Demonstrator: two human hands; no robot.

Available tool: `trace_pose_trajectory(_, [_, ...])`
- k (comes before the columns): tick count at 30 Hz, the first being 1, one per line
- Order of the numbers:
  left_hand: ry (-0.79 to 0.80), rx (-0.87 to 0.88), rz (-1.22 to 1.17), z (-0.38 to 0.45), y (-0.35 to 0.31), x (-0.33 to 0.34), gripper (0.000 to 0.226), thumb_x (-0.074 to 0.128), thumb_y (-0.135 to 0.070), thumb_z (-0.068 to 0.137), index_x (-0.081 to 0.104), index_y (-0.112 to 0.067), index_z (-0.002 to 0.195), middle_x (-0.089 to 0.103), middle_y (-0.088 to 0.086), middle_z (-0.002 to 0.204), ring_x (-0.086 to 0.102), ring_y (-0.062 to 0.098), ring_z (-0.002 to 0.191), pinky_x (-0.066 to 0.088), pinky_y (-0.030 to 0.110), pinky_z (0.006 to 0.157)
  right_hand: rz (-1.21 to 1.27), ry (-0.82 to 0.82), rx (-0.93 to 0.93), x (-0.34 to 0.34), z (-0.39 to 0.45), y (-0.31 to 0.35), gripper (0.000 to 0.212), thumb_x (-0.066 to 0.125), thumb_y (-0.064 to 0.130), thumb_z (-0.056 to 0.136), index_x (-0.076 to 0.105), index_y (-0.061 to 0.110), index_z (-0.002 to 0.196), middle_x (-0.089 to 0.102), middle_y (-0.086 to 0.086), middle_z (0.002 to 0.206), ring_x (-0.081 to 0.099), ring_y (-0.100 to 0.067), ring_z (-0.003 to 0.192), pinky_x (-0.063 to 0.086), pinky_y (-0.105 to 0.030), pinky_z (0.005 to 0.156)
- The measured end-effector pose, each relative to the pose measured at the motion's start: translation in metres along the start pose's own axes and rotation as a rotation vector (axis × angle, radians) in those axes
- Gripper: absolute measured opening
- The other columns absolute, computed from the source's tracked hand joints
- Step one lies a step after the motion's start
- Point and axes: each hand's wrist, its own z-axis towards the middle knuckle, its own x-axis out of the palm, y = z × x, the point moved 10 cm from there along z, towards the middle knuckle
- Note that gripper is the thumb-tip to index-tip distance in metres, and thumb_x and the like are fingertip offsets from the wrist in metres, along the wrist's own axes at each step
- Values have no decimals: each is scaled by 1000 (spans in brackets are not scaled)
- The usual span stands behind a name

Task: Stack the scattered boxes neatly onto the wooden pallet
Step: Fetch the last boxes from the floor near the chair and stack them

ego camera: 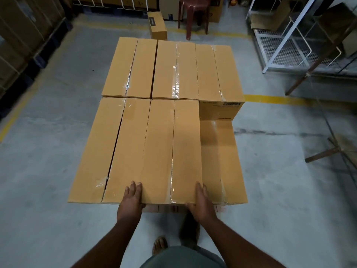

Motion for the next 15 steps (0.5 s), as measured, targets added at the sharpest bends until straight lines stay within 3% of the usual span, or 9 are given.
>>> trace_pose_trajectory(3, [10, 5, -39, -1, -1, -4, 92, 69, -27, 97, 9, -22, 166, 4, 7, 174, 10, 33, 159, 29, 42, 125, -142, 19, -38, 10, -7, 1, 103, 77, 28, 94, 5, 29, 167, -15, -4, 174, 16, -32, 159, 36, -41, 120])
trace_pose_trajectory(7, [90, 0, -158, 0, -7, -13, 84, 69, -25, 97, 20, -13, 164, 11, 13, 172, 14, 36, 157, 26, 45, 126, -315, -85, -132, -2, -5, 42, 86, 62, 35, 98, 11, 21, 166, -2, -6, 175, 2, -33, 161, 15, -51, 129])
trace_pose_trajectory(9, [62, 8, -350, -4, -8, -26, 73, 70, -31, 97, 35, -9, 158, 37, 17, 161, 38, 34, 146, 39, 40, 116, -223, -91, -242, 1, -5, 83, 77, 60, 28, 98, 23, 16, 164, 20, -7, 173, 16, -29, 159, 17, -48, 129])
trace_pose_trajectory(11, [-57, -21, -573, -14, 7, -46, 59, 70, -30, 97, 50, -11, 149, 61, 9, 141, 59, 26, 126, 46, 28, 99, -80, -83, -329, 11, -11, 123, 65, 61, 22, 98, 38, 15, 159, 43, -7, 162, 38, -26, 150, 33, -44, 123])
trace_pose_trajectory(15, [-207, -62, -852, -43, 70, -70, 39, 69, -17, 98, 64, -14, 136, 68, 1, 131, 63, 18, 124, 46, 23, 100, 50, -24, -456, 55, -32, 206, 47, 63, 23, 100, 56, 25, 146, 61, 7, 144, 57, -10, 126, 50, -28, 103])
